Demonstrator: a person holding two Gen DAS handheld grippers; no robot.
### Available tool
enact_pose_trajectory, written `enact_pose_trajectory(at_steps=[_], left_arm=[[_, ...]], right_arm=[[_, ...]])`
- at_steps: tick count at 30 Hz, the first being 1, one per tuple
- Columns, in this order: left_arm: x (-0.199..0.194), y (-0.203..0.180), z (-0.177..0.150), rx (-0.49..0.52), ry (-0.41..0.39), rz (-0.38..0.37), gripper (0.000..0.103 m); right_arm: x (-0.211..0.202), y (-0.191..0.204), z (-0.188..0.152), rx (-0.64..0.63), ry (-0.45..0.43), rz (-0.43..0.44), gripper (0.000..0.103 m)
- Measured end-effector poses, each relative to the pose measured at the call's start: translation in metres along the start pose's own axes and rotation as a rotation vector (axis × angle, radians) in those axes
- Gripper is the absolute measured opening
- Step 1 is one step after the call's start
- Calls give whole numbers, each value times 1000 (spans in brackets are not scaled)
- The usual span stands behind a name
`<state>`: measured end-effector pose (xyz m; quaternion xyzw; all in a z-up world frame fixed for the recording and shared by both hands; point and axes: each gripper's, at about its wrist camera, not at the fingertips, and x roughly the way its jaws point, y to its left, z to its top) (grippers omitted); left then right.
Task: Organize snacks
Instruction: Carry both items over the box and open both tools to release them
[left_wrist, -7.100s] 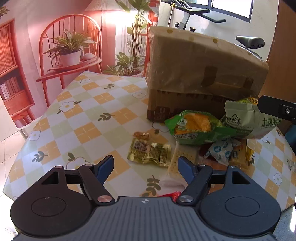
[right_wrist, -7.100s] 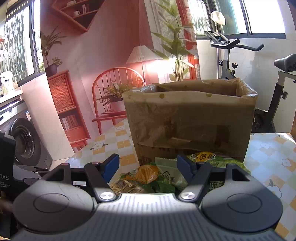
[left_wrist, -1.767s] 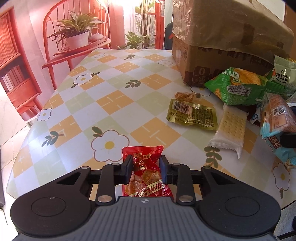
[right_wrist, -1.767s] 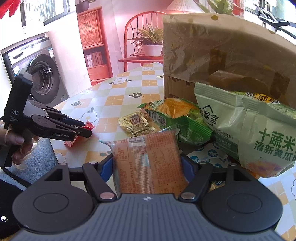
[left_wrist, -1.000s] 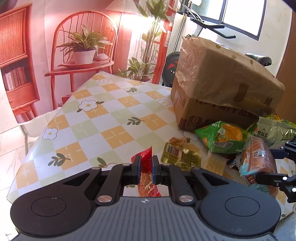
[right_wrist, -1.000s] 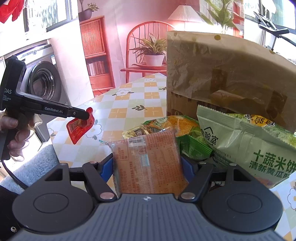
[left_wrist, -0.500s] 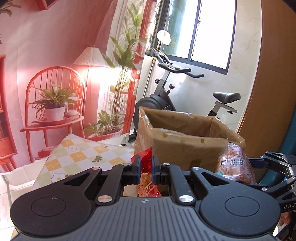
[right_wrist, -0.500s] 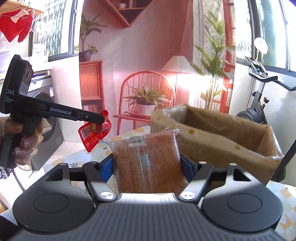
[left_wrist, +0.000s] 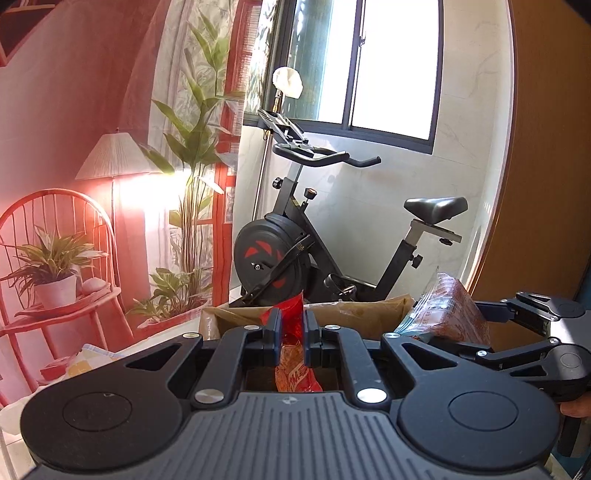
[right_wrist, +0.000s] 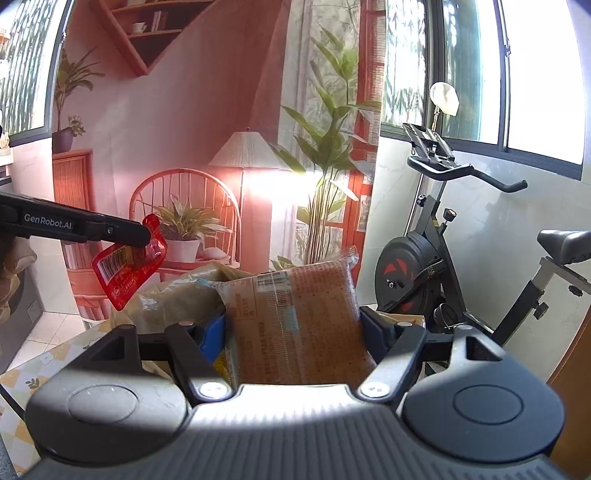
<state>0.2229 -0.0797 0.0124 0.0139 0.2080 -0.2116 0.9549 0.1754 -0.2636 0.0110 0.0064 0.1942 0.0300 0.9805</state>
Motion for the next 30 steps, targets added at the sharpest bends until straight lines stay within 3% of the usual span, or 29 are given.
enact_pose_trajectory(at_steps=[7,12,13,15,17,22,30], left_arm=[[56,0,10,17,70,26,12],[73,8,1,8,117,26,15],[74,10,0,4,126,20,18],[72,11,-3,-2,130,19,50],[67,9,-4,4,115,28,61],[48,6,-6,24,80,51,71],[9,18,-15,4,35,84,71]], right_arm=[[47,-24,-6,52,79,4,74],[59,-32,-19,66,143,2,75],[58,-35,-21,72,153,5,75],[56,-38,-24,87,165,8,76],[53,-40,-25,103,170,18,84],[36,-37,-23,110,139,12,90],[10,-20,-27,97,110,43,91]])
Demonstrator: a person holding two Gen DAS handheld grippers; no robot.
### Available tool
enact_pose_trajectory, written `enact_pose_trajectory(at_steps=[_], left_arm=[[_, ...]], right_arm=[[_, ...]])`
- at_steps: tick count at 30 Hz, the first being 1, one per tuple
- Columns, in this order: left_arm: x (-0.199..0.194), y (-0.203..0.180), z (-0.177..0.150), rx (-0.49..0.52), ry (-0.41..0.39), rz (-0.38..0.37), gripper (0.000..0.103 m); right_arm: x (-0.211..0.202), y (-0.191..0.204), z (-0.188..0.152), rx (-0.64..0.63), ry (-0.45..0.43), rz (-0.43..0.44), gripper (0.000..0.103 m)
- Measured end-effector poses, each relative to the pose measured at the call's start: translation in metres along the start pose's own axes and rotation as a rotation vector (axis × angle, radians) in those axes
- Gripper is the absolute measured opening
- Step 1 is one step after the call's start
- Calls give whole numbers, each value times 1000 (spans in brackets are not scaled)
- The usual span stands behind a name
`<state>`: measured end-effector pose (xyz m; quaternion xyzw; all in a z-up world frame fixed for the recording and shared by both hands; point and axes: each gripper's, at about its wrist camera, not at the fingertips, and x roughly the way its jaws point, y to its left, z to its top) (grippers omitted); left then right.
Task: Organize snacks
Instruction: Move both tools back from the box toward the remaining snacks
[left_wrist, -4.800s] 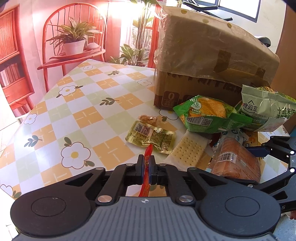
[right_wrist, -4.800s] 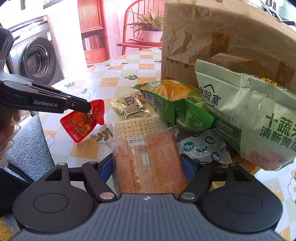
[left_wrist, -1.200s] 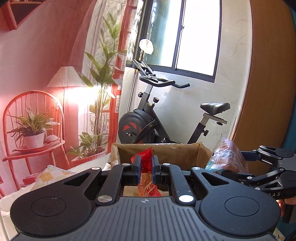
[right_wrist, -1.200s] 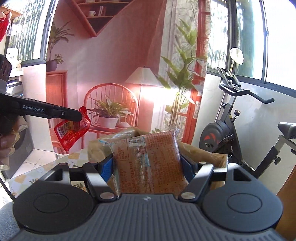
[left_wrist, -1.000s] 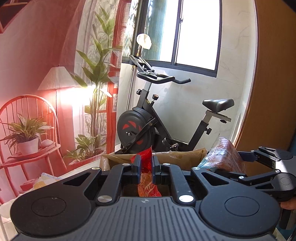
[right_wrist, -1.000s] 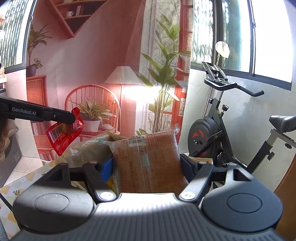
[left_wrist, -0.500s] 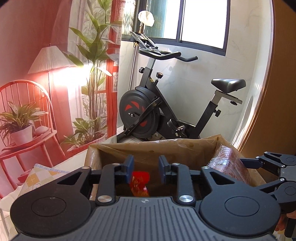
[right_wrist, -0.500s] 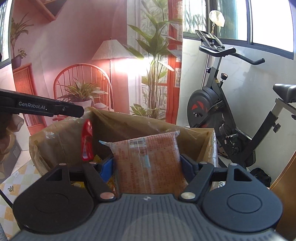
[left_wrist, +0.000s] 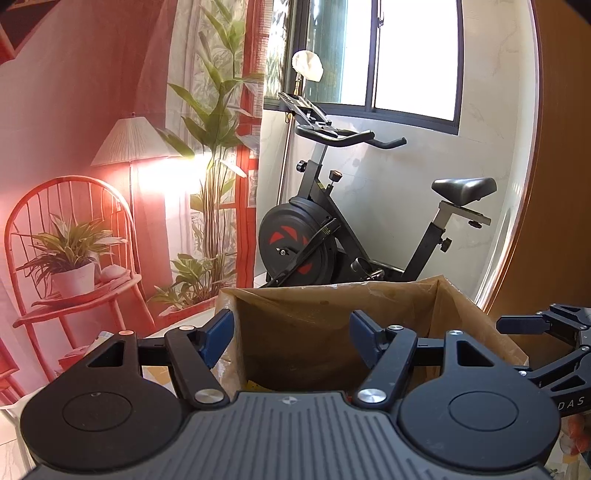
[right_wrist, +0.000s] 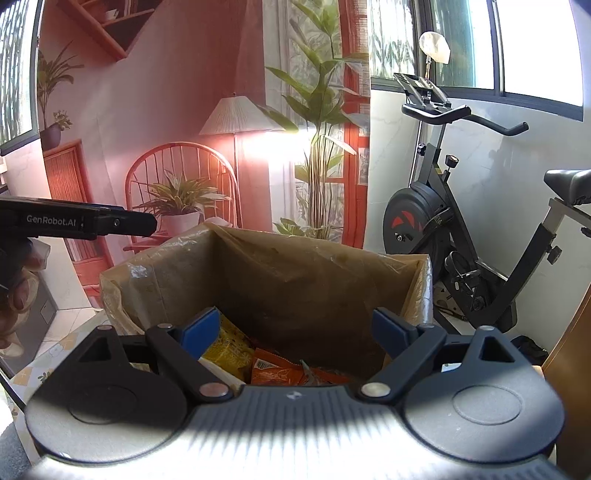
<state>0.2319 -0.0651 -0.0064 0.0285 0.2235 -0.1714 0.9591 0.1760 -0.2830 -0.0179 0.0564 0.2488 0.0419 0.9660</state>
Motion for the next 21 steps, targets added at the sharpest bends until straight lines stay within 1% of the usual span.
enact_pose_trajectory(at_steps=[3,11,16,21], left_arm=[[-17,6,-7,-1,-15,9,71],[-54,29,-28,-30,-15,63,70],[-71,37,-38,-47,-24,87,71],[-80,43,-54,-70,-14,107,71]], right_arm=[[-11,10,-4,-8,-19,21,91],[-35,31,-17,-10,-59,72,91],[-44,39,-29,-9,-59,90,91],[-50,43,-43,-1,-47,91,91]])
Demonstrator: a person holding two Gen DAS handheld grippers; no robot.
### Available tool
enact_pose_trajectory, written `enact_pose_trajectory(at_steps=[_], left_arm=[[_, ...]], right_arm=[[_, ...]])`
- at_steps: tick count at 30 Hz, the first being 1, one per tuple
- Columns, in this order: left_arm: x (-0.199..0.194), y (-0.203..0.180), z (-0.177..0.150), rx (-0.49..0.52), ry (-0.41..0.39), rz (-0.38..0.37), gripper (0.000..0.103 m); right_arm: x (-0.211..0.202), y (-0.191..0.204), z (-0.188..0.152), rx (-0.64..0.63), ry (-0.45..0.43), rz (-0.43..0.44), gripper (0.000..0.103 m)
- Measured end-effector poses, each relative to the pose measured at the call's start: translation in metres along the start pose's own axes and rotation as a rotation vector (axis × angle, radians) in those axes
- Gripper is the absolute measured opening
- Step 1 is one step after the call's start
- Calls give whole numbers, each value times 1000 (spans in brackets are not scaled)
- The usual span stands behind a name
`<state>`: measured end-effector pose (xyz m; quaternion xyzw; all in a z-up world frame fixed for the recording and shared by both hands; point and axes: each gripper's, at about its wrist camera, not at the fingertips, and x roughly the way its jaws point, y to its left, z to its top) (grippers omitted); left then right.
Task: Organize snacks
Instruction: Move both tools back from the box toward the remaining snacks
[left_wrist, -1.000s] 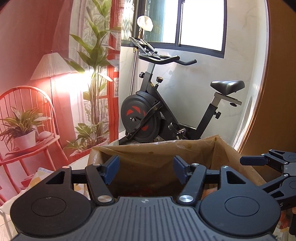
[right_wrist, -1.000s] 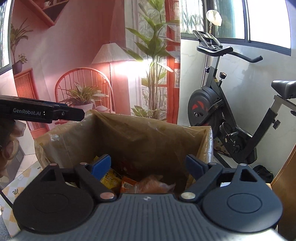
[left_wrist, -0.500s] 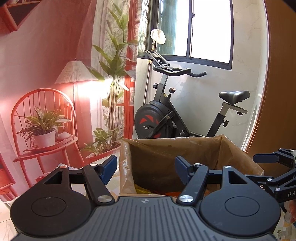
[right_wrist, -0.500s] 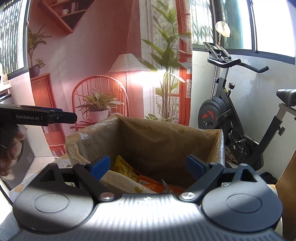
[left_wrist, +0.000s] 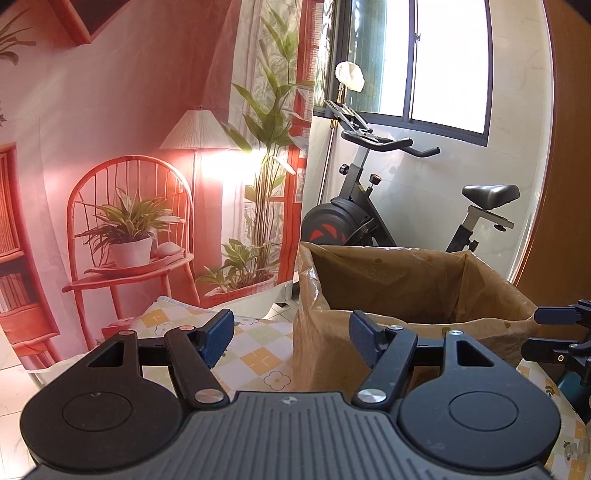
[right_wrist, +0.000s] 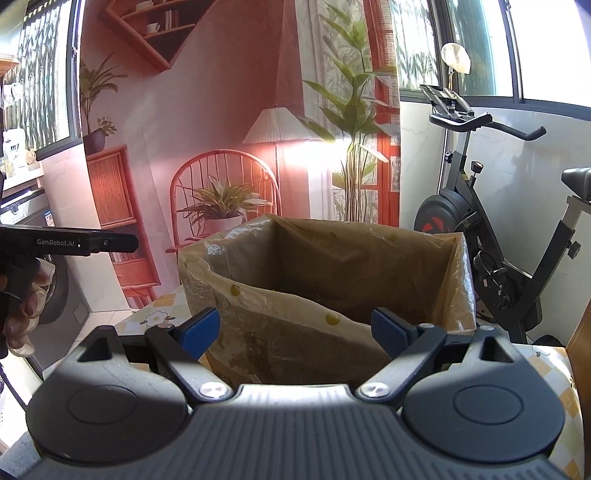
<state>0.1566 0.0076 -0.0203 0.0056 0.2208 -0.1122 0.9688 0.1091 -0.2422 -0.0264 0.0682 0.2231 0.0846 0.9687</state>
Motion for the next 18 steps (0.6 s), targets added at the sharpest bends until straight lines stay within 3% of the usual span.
enact_pose_trajectory(at_steps=[18], left_arm=[[-5,14,-54,-36,72,28,71]], right_arm=[[-2,14,-46,-23,67,14,91]])
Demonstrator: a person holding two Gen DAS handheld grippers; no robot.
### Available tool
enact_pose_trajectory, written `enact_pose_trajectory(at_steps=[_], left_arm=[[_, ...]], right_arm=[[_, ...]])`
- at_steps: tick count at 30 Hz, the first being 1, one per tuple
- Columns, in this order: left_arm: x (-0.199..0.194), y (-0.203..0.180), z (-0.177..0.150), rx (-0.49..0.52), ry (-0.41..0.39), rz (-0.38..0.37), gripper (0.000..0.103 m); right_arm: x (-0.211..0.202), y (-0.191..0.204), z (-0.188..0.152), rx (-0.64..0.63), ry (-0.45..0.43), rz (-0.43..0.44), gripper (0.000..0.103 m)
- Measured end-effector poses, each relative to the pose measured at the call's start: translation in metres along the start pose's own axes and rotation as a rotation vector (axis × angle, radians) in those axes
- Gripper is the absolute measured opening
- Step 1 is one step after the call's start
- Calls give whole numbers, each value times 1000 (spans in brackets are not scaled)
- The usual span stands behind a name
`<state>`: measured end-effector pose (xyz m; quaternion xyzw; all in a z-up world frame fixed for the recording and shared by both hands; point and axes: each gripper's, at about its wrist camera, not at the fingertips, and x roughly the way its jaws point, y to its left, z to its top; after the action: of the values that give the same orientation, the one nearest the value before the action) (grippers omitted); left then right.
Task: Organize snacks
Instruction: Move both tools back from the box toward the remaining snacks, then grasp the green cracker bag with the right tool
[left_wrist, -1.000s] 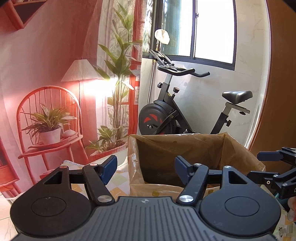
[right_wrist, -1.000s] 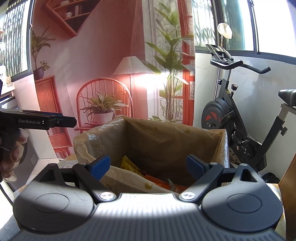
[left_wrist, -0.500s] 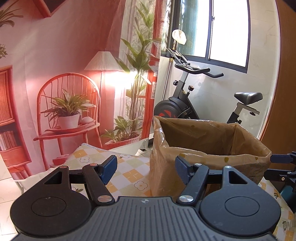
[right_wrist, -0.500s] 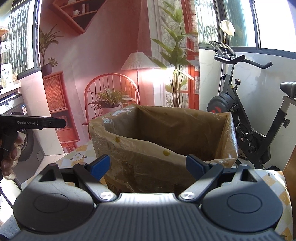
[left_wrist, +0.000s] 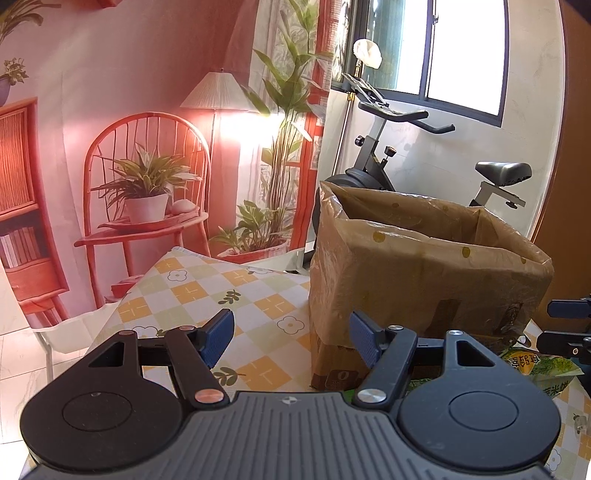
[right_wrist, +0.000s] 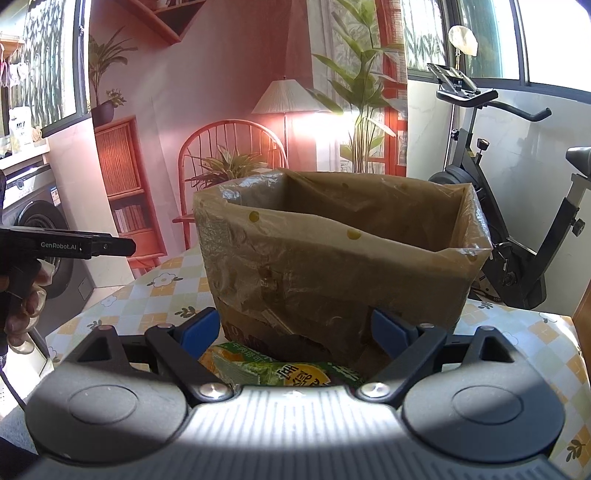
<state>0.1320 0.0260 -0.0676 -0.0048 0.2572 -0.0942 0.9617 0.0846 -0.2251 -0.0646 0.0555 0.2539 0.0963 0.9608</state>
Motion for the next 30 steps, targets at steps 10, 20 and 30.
enact_pose_trajectory(at_steps=[10,20,30], left_arm=[[1,-5,-18,18,39,-10,71],[4,-14,-31,40,80,-61,71],[21,-23,-43,47,119,-99,71]], right_arm=[[5,8,-23,-18,33,-5,91],[10,13,-42,-119,73,-44,95],[52,23,-62,-308,244,-131,103]])
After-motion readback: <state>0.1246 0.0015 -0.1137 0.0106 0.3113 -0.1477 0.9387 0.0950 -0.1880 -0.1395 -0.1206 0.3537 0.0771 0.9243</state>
